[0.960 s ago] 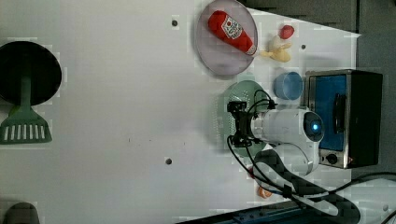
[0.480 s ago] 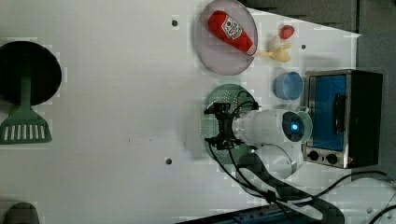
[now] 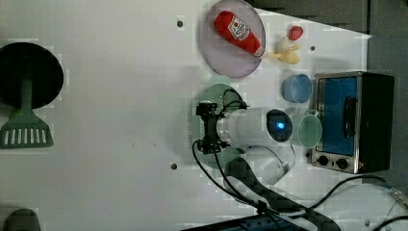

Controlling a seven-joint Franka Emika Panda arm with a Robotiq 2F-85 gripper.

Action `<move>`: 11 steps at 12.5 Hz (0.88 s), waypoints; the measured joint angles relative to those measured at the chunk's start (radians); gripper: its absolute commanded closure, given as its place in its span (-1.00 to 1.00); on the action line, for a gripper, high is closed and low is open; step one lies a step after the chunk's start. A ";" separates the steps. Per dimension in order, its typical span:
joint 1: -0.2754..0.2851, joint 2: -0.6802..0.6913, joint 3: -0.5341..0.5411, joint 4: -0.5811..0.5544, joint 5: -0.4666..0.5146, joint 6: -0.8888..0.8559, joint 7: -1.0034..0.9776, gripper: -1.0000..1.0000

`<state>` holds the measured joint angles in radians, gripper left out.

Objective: Drag strainer right to left.

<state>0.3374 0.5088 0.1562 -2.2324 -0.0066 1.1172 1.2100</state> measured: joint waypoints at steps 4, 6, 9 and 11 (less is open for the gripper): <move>0.067 0.044 0.004 0.084 0.004 0.003 0.034 -1.00; 0.101 0.044 -0.004 0.088 0.040 -0.009 0.034 -1.00; 0.124 0.095 0.031 0.160 0.064 -0.021 0.040 -1.00; 0.149 0.110 0.036 0.186 0.115 -0.016 0.054 -1.00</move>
<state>0.4861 0.6187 0.1918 -2.0469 0.1089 1.1016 1.2637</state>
